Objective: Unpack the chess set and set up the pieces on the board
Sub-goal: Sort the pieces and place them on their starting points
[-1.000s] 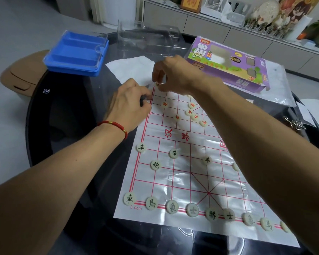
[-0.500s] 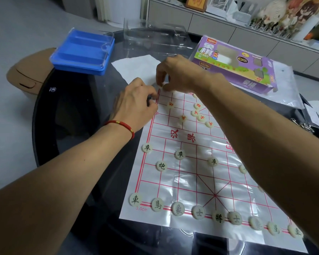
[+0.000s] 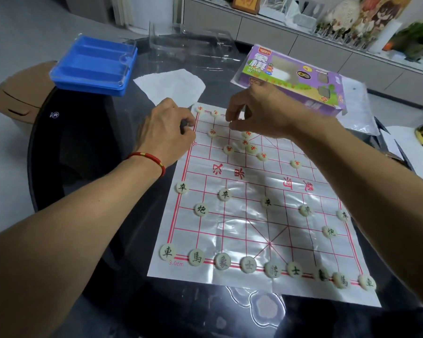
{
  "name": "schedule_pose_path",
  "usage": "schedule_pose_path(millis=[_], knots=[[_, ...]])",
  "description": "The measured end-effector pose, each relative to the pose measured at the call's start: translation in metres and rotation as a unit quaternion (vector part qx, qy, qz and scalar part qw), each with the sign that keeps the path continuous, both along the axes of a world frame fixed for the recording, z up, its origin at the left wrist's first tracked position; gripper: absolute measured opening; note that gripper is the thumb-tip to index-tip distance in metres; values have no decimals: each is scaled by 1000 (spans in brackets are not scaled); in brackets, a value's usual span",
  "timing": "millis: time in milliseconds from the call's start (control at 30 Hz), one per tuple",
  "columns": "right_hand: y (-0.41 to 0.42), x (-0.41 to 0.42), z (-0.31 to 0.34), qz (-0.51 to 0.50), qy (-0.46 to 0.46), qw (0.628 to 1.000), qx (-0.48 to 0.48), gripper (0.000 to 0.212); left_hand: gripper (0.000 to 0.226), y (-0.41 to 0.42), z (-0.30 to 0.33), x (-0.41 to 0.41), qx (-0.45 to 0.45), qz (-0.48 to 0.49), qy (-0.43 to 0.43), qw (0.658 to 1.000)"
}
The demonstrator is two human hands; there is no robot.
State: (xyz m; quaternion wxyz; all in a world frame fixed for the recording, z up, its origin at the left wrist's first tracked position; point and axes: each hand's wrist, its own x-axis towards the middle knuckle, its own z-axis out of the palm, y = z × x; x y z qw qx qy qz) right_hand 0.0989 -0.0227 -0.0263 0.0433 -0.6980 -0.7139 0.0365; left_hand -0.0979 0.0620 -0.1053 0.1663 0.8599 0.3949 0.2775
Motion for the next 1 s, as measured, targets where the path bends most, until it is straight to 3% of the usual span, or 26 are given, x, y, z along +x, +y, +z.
schedule_pose_path(millis=[200,400,600,1000], knots=[[10,-19,-14,39,-11,999,-1,28,20,-2,0,1,4,8,1,1000],[7,-4,-2,9,-15,999,36,20,22,0,1,0,0,1,1,1000],[-20,27,1,-40,-18,999,-7,21,20,1,0,0,-7,1,2,1000],[-14,24,-10,-15,-42,998,-39,25,19,0,-1,0,-9,3,12,1000]])
